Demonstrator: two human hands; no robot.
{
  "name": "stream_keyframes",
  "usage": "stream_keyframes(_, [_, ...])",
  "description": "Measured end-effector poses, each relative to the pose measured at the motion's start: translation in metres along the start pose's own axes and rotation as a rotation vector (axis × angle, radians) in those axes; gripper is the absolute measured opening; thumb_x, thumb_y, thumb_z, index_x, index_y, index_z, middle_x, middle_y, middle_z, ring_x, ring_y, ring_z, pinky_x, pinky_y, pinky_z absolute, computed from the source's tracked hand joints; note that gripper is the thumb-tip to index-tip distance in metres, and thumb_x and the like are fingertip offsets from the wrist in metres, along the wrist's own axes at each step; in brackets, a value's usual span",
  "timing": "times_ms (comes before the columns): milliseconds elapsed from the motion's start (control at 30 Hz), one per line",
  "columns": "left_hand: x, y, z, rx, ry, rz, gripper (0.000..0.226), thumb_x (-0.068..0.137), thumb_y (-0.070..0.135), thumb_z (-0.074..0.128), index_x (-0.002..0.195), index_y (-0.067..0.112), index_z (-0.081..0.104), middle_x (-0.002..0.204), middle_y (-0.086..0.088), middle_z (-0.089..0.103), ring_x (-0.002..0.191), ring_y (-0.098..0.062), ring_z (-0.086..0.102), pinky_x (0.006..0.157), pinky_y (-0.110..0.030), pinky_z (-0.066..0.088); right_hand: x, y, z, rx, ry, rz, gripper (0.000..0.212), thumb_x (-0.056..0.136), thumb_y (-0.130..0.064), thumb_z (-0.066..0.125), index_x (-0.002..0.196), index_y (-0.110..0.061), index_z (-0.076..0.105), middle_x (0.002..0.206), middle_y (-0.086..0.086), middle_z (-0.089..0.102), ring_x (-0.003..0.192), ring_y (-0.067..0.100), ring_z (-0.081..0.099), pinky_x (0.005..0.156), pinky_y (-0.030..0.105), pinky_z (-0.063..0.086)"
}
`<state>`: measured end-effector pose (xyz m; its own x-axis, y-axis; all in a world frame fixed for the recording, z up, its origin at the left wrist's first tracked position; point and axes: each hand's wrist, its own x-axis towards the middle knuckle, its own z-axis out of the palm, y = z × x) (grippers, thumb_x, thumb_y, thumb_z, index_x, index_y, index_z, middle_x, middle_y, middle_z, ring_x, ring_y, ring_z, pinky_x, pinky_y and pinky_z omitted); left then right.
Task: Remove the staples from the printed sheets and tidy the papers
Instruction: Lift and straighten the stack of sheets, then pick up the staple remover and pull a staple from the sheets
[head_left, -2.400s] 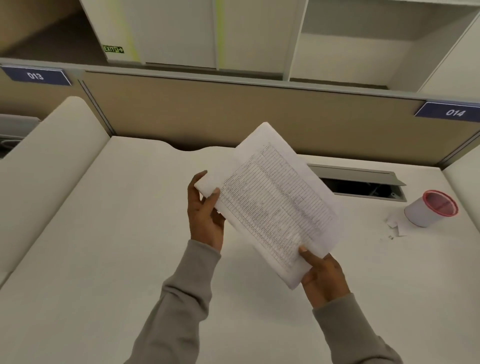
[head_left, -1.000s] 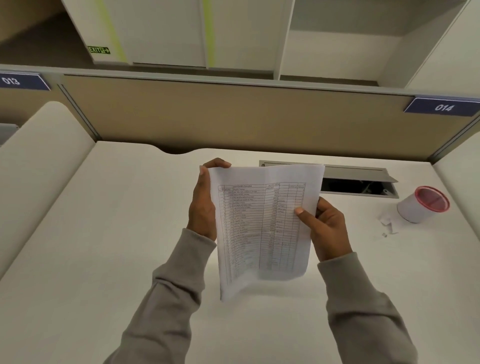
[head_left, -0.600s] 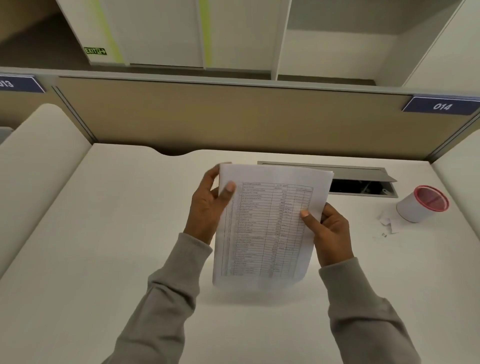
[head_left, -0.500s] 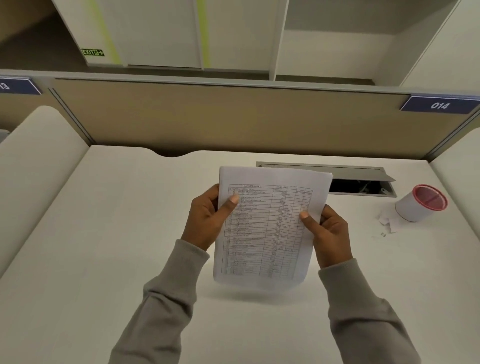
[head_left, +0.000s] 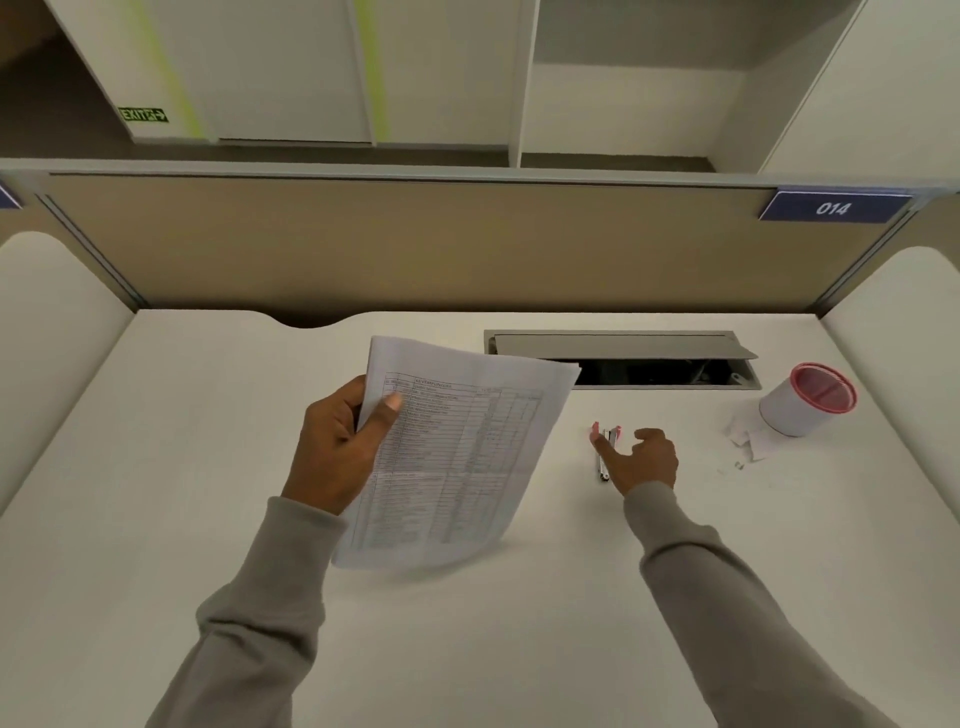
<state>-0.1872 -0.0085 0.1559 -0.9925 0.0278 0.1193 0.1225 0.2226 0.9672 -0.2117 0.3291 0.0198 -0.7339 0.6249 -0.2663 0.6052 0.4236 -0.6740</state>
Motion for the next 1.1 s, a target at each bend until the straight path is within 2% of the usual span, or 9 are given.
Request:
stream_keyframes(67, [-0.001, -0.001, -0.001, -0.022, -0.016, -0.004, 0.017, 0.097, 0.019, 0.057, 0.109, 0.026, 0.068, 0.100, 0.017, 0.074, 0.094, -0.009, 0.071, 0.073, -0.018, 0.057, 0.009, 0.000, 0.010, -0.081, -0.009, 0.015, 0.079, 0.074, -0.052, 0.078, 0.128, -0.002, 0.048, 0.130, 0.016, 0.049, 0.121, 0.034, 0.050, 0.101, 0.040, 0.040])
stream_keyframes(200, [-0.003, -0.002, 0.001, -0.056, -0.062, -0.011, 0.020, 0.097, 0.012, 0.057, 0.109, 0.022, 0.070, 0.100, 0.013, 0.076, 0.095, -0.012, 0.072, 0.076, -0.021, 0.058, 0.021, -0.009, 0.025, -0.189, -0.006, 0.031, 0.079, 0.076, -0.050, 0.076, 0.125, 0.005, 0.046, 0.129, 0.021, 0.050, 0.121, 0.037, 0.050, 0.100, 0.041, 0.041])
stream_keyframes(433, [-0.002, 0.001, -0.004, -0.040, -0.134, -0.052, 0.019, 0.095, 0.015, 0.060, 0.109, 0.016, 0.072, 0.103, 0.005, 0.077, 0.098, -0.017, 0.073, 0.081, -0.026, 0.059, 0.026, -0.022, 0.029, -0.327, -0.029, 0.074, 0.046, 0.092, -0.037, 0.059, 0.119, 0.000, 0.055, 0.126, 0.022, 0.056, 0.119, 0.041, 0.055, 0.096, 0.043, 0.046])
stream_keyframes(633, [-0.001, 0.004, -0.008, -0.051, -0.177, -0.059, 0.022, 0.095, 0.013, 0.060, 0.113, 0.008, 0.072, 0.105, -0.001, 0.076, 0.100, -0.021, 0.072, 0.083, -0.030, 0.059, 0.018, -0.021, 0.025, -0.307, 0.012, 0.076, 0.033, 0.096, -0.028, 0.055, 0.109, 0.001, 0.064, 0.116, 0.025, 0.063, 0.113, 0.044, 0.057, 0.096, 0.045, 0.049])
stream_keyframes(767, [-0.002, 0.011, -0.011, -0.045, -0.230, -0.073, 0.019, 0.096, 0.012, 0.059, 0.111, 0.011, 0.071, 0.104, 0.000, 0.076, 0.098, -0.020, 0.073, 0.080, -0.027, 0.059, 0.000, -0.021, 0.015, 0.022, -0.017, 0.004, 0.024, 0.089, -0.019, 0.061, 0.107, -0.006, 0.071, 0.107, 0.019, 0.071, 0.108, 0.042, 0.061, 0.096, 0.043, 0.050])
stream_keyframes(833, [-0.002, 0.015, -0.013, -0.034, -0.259, -0.080, 0.020, 0.096, 0.015, 0.059, 0.112, 0.013, 0.071, 0.105, 0.001, 0.076, 0.098, -0.019, 0.072, 0.079, -0.026, 0.059, -0.014, -0.021, 0.007, 0.374, -0.097, 0.008, 0.025, 0.083, -0.025, 0.070, 0.103, -0.010, 0.072, 0.097, 0.013, 0.071, 0.096, 0.037, 0.065, 0.084, 0.040, 0.055])
stream_keyframes(900, [-0.002, 0.021, -0.016, -0.004, -0.285, -0.085, 0.024, 0.094, 0.023, 0.060, 0.114, 0.014, 0.070, 0.106, 0.002, 0.075, 0.099, -0.019, 0.072, 0.082, -0.029, 0.060, -0.035, -0.028, -0.006, 0.677, -0.222, -0.004, 0.033, 0.090, -0.028, 0.069, 0.107, 0.000, 0.068, 0.090, 0.009, 0.066, 0.084, 0.029, 0.062, 0.070, 0.032, 0.053])
stream_keyframes(1000, [-0.003, 0.032, -0.020, 0.030, -0.328, -0.082, 0.032, 0.091, 0.032, 0.060, 0.115, 0.014, 0.071, 0.106, 0.000, 0.075, 0.100, -0.022, 0.071, 0.085, -0.035, 0.060, -0.067, -0.053, -0.034, 0.902, -0.397, -0.041, 0.030, 0.097, -0.030, 0.058, 0.112, -0.004, 0.064, 0.093, 0.010, 0.064, 0.087, 0.026, 0.065, 0.075, 0.038, 0.055])
stream_keyframes(1100, [-0.004, 0.044, -0.024, 0.048, -0.374, -0.043, 0.024, 0.096, 0.021, 0.059, 0.114, 0.012, 0.071, 0.106, -0.003, 0.075, 0.099, -0.022, 0.072, 0.087, -0.038, 0.060, -0.092, -0.081, -0.065, 1.065, -0.514, -0.101, 0.023, 0.096, -0.031, 0.056, 0.110, -0.014, 0.063, 0.095, 0.007, 0.064, 0.087, 0.027, 0.066, 0.076, 0.042, 0.054])
